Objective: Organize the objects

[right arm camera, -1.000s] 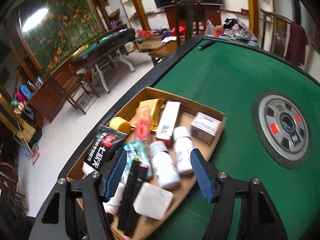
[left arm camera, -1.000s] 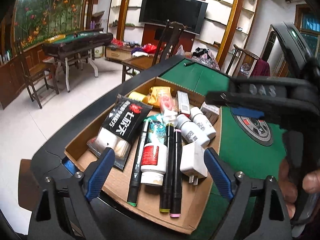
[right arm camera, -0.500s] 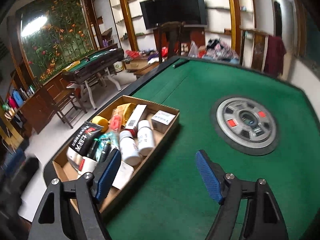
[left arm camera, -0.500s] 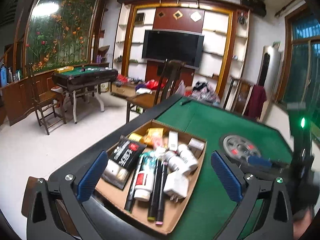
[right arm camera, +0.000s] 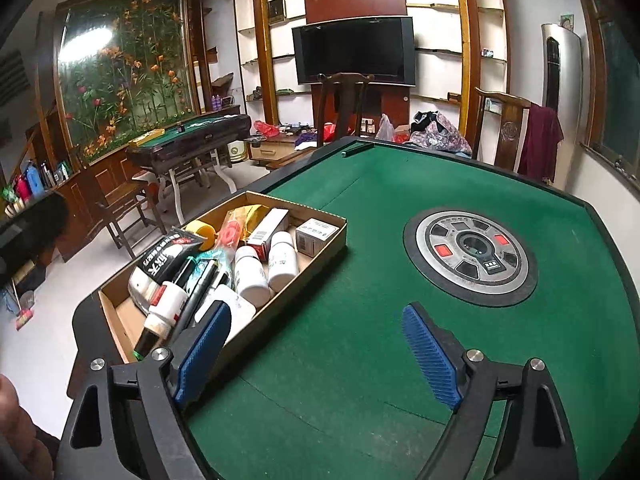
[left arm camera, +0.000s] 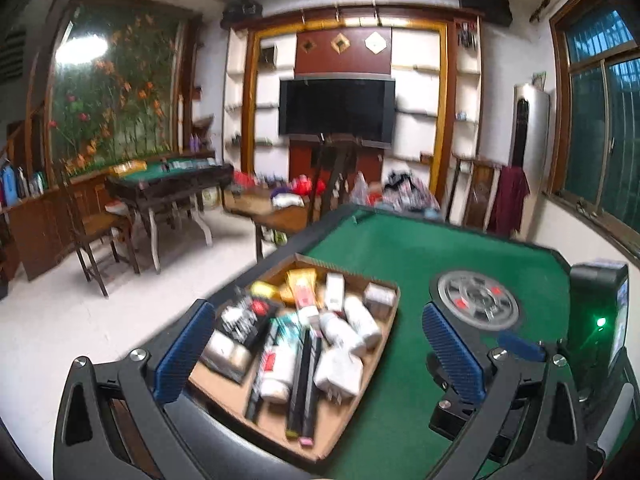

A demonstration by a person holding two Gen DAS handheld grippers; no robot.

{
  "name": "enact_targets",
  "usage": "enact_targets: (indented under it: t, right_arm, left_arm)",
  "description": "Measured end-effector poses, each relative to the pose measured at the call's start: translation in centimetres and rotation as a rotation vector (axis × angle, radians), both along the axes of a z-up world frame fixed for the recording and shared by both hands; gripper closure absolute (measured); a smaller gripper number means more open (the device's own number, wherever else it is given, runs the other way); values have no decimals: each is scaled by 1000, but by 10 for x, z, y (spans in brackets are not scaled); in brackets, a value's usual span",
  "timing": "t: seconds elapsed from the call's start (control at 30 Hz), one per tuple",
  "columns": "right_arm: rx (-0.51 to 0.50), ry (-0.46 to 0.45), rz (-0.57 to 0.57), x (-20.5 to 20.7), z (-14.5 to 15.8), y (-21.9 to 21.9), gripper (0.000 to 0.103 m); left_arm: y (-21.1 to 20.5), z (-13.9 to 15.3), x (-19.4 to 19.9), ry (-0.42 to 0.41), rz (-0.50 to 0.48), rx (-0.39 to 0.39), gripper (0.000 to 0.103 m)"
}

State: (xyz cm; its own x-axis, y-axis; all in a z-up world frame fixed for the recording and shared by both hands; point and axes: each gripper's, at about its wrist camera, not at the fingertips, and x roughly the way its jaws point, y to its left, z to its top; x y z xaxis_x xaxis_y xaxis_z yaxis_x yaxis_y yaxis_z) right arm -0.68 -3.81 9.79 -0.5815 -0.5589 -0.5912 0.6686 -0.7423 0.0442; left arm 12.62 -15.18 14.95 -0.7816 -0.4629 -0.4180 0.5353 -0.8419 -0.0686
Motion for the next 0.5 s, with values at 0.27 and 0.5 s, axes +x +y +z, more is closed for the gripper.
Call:
enact_targets:
  t: [0.27,0.5]
  right_arm:
    - [25,6,6,6,-11,-2,11]
    - [59,29,24,13,-15,-13,10]
  left_arm:
    - [-15,-37,-13,-126,54,76,0]
    - [-40,-46,-2,-136,137,140,0]
